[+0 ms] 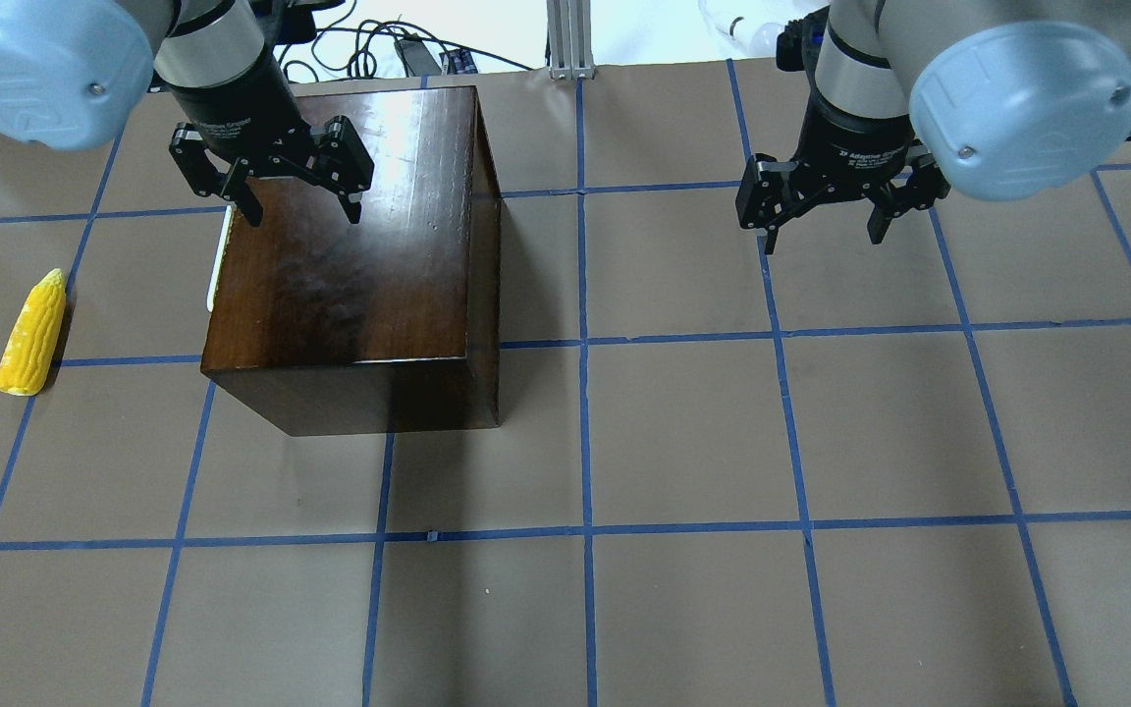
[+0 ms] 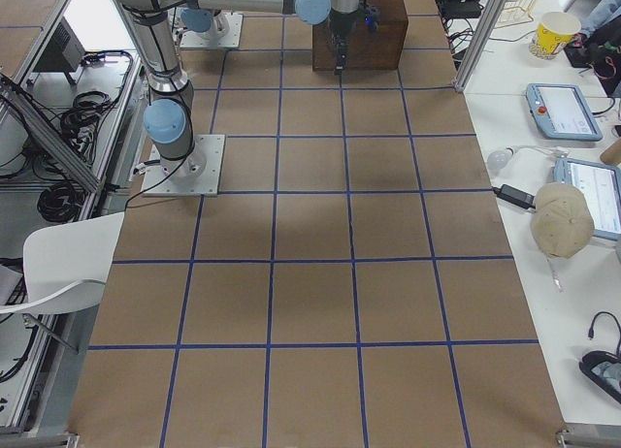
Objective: Open drawer and put corn inside
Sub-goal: 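Move the left gripper from above the cabinet toward its drawer side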
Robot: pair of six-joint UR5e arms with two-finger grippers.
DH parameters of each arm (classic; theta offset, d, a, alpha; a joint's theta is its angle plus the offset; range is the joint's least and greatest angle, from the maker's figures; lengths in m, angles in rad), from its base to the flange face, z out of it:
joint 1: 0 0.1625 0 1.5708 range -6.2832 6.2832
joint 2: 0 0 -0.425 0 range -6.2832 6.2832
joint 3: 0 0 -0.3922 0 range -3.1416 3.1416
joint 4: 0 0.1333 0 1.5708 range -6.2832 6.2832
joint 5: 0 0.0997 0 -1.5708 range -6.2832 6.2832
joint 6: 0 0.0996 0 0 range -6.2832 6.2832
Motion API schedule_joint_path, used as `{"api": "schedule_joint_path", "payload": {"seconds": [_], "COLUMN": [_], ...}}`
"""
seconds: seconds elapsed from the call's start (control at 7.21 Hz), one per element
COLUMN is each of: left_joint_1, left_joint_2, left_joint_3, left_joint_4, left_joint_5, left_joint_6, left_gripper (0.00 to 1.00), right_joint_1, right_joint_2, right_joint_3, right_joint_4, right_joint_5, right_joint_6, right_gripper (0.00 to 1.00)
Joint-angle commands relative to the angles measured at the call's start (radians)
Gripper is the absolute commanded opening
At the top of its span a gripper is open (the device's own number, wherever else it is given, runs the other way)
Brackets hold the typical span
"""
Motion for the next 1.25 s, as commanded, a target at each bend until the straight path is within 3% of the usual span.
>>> {"api": "schedule_joint_path", "payload": {"seconds": [0.0,1.11], "left_joint_1": [0.001,0.003], "left_joint_2": [0.006,0.007], "left_joint_3": [-0.001,0.002], "left_joint_4": [0.0,0.051], "left_joint_5": [-0.001,-0.009], "left_joint_6": [0.0,0.0], "left_gripper": [1.0,1.0], "right_joint_1": [0.0,0.0], "right_joint_2": [0.0,0.0], "right_joint_3": [0.0,0.0], "right_joint_4": [-0.002,0.0], "right_joint_5": [0.0,0.0], "right_joint_6": [0.0,0.0], "right_gripper": [1.0,1.0]}}
